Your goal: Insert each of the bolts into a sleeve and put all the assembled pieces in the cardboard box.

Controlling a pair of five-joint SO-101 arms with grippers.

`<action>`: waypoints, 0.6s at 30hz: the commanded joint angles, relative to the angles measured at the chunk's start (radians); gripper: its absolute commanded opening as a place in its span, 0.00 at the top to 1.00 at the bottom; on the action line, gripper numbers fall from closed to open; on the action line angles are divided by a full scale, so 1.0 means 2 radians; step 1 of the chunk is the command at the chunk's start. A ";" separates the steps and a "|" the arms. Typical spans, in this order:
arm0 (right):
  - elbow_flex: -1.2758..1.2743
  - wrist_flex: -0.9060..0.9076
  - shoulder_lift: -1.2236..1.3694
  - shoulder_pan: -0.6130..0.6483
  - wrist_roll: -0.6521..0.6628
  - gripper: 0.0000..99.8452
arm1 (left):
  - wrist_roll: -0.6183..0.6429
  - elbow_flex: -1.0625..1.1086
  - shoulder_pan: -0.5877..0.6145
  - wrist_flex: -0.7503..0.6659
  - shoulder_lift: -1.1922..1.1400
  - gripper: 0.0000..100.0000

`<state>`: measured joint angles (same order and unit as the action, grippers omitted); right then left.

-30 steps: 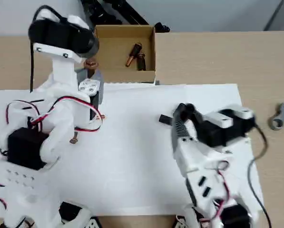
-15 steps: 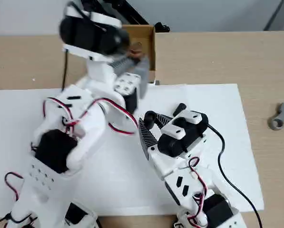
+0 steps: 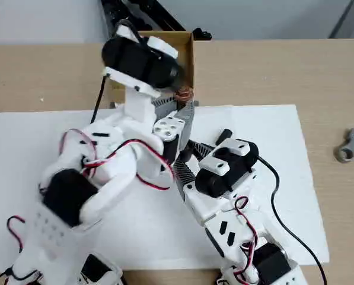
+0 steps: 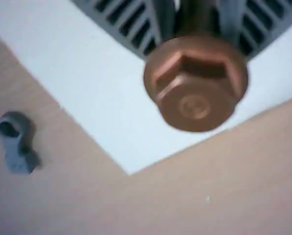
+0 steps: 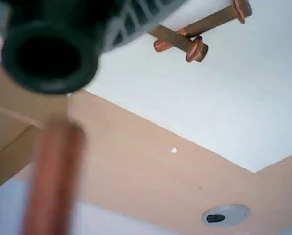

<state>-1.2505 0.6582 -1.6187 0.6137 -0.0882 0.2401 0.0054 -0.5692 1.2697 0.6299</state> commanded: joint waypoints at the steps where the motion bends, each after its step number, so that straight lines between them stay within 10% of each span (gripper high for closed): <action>1: 0.000 -0.011 0.000 0.004 0.005 1.00 | -0.004 -0.044 -0.003 0.012 0.020 1.00; 18: -0.001 -0.011 -0.002 0.004 0.002 1.00 | 0.025 -0.017 -0.041 -0.007 0.021 1.00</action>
<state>-1.2612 0.6582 -1.6187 0.6153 -0.0882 0.2800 -0.0238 -0.6229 1.2881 0.6498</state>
